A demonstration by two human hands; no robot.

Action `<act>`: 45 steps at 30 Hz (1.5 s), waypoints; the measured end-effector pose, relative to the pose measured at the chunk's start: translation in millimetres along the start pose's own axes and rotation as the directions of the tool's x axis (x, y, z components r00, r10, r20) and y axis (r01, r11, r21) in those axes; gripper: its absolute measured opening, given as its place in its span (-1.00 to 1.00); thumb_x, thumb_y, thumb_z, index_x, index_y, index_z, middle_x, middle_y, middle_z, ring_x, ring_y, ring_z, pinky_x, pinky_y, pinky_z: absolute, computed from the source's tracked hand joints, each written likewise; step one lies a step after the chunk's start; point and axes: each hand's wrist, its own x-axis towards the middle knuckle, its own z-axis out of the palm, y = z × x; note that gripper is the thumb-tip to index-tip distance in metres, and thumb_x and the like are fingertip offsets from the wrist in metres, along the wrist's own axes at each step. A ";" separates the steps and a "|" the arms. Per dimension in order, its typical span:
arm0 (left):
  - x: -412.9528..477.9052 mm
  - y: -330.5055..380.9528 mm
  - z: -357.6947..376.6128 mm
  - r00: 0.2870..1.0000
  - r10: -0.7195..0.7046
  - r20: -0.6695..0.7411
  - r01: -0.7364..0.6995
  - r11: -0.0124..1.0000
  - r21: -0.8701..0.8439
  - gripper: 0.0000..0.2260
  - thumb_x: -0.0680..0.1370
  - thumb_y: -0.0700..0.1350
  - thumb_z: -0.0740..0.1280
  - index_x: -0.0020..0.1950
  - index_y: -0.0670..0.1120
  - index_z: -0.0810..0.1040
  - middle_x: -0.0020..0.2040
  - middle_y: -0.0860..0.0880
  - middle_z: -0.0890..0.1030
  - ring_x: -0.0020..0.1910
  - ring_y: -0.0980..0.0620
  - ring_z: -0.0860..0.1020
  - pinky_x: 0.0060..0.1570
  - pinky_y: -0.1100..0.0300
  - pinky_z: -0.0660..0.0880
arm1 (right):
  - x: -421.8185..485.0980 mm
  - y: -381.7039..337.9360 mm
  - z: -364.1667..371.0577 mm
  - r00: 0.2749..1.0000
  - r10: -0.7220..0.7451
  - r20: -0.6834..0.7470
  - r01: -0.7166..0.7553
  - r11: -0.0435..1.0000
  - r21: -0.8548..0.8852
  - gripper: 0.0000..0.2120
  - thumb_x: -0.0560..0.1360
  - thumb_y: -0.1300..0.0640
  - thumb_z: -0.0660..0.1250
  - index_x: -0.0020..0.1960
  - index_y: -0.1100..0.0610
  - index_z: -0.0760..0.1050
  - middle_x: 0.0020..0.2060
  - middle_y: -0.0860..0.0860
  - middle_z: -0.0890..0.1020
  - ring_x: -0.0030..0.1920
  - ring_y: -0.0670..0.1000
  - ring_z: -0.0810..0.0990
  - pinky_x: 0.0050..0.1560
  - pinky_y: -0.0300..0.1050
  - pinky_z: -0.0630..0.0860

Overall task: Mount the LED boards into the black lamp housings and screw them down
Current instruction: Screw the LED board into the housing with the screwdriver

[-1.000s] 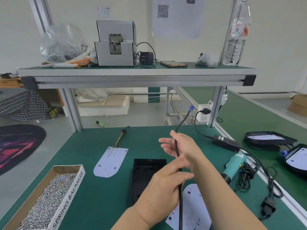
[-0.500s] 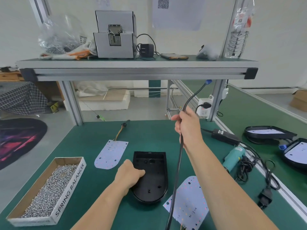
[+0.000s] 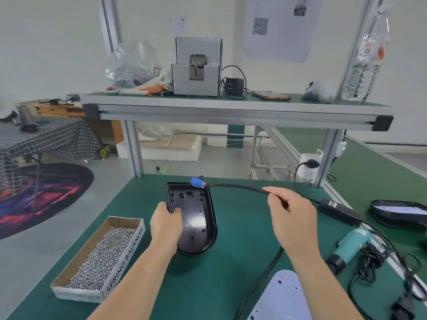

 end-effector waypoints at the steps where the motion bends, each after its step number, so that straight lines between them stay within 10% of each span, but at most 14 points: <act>1: 1.8 1.6 -4.0 1.000 -0.006 -0.008 0.006 1.000 0.006 -0.78 0.65 -0.14 0.22 0.23 -0.23 0.42 0.11 -0.28 0.57 -0.08 -0.27 0.57 -0.15 -0.09 0.54 | -2.4 -2.6 -0.3 0.998 -0.063 -0.012 0.062 0.995 -0.079 -0.73 0.57 0.25 0.29 0.05 -0.02 0.70 -0.36 -0.17 0.55 -0.38 -0.14 0.48 -0.33 -0.44 0.34; 6: 4.1 5.5 -12.7 0.998 0.055 -0.038 -0.053 0.997 0.051 -0.82 0.65 -0.12 0.22 0.20 -0.16 0.46 0.08 -0.21 0.60 -0.03 -0.27 0.60 -0.03 -0.12 0.57 | -3.2 -11.2 12.3 0.962 -0.271 -0.025 0.253 0.926 -0.282 -0.77 0.55 0.34 0.33 0.09 0.15 0.70 -0.37 -0.16 0.42 -0.34 -0.15 0.44 -0.17 -0.43 0.33; 10: -0.3 7.9 -11.9 0.981 0.187 -0.057 -0.180 0.977 0.115 -0.90 0.63 -0.14 0.23 -0.09 -0.08 0.42 -0.18 -0.06 0.56 -0.25 -0.04 0.51 -0.33 0.09 0.42 | 3.5 -12.1 22.9 0.950 -0.312 -0.016 0.295 0.912 -0.285 -0.77 0.55 0.33 0.34 0.11 0.17 0.70 -0.36 -0.10 0.45 -0.35 -0.11 0.43 -0.20 -0.37 0.33; 15: -3.8 16.8 -16.9 0.955 0.288 -0.070 -0.271 0.944 0.187 -0.98 0.65 -0.13 0.23 0.03 -0.05 0.40 -0.21 0.06 0.51 -0.29 0.13 0.45 -0.41 0.21 0.26 | 24.9 -25.2 32.0 0.904 -0.426 -0.035 0.394 0.862 -0.320 -0.78 0.55 0.34 0.34 0.13 0.20 0.68 -0.31 -0.03 0.49 -0.35 -0.03 0.40 -0.24 -0.12 0.39; 28: 8.1 75.5 -37.6 0.977 0.121 -0.176 -0.157 0.965 -0.208 -0.88 0.55 -0.21 0.25 -0.19 -0.09 0.41 -0.24 -0.07 0.48 -0.34 -0.05 0.37 -0.33 0.15 0.31 | 67.5 -89.2 40.1 0.401 -0.914 0.058 0.874 0.362 -0.325 -0.69 0.48 0.41 0.28 0.10 0.19 0.70 -0.32 0.05 0.51 -0.43 0.08 0.45 -0.44 -0.08 0.44; 33: 11.7 72.5 -42.2 0.983 0.042 -0.179 -0.108 0.921 -0.375 -0.95 0.47 -0.28 0.23 -0.15 -0.15 0.39 -0.24 -0.08 0.43 -0.35 -0.06 0.30 -0.33 0.17 0.27 | 57.6 -82.8 36.8 0.408 -0.912 0.039 0.861 0.370 -0.349 -0.69 0.46 0.40 0.25 0.03 0.18 0.71 -0.32 0.03 0.53 -0.44 0.05 0.44 -0.47 -0.10 0.43; 39: 1.5 62.5 -42.5 0.889 0.289 -0.356 -0.364 0.917 -0.163 -0.96 0.61 -0.17 0.27 0.00 -0.04 0.45 -0.18 0.05 0.56 -0.23 -0.01 0.51 -0.22 0.13 0.41 | 57.2 -80.1 37.3 0.575 -0.817 0.048 0.753 0.506 -0.420 -0.75 0.47 0.28 0.24 0.00 0.17 0.68 -0.28 0.02 0.58 -0.46 -0.03 0.32 -0.49 -0.23 0.26; 45: -7.3 53.3 -34.4 0.819 0.501 -0.280 -0.490 0.864 0.114 -0.95 0.62 -0.17 0.28 0.05 -0.04 0.44 -0.22 0.02 0.58 -0.23 -0.11 0.53 -0.21 0.08 0.46 | 60.5 -70.5 39.0 0.511 -0.850 -0.125 0.772 0.518 -0.367 -0.74 0.52 0.39 0.26 0.04 0.22 0.69 -0.32 0.05 0.54 -0.46 0.00 0.34 -0.48 -0.18 0.32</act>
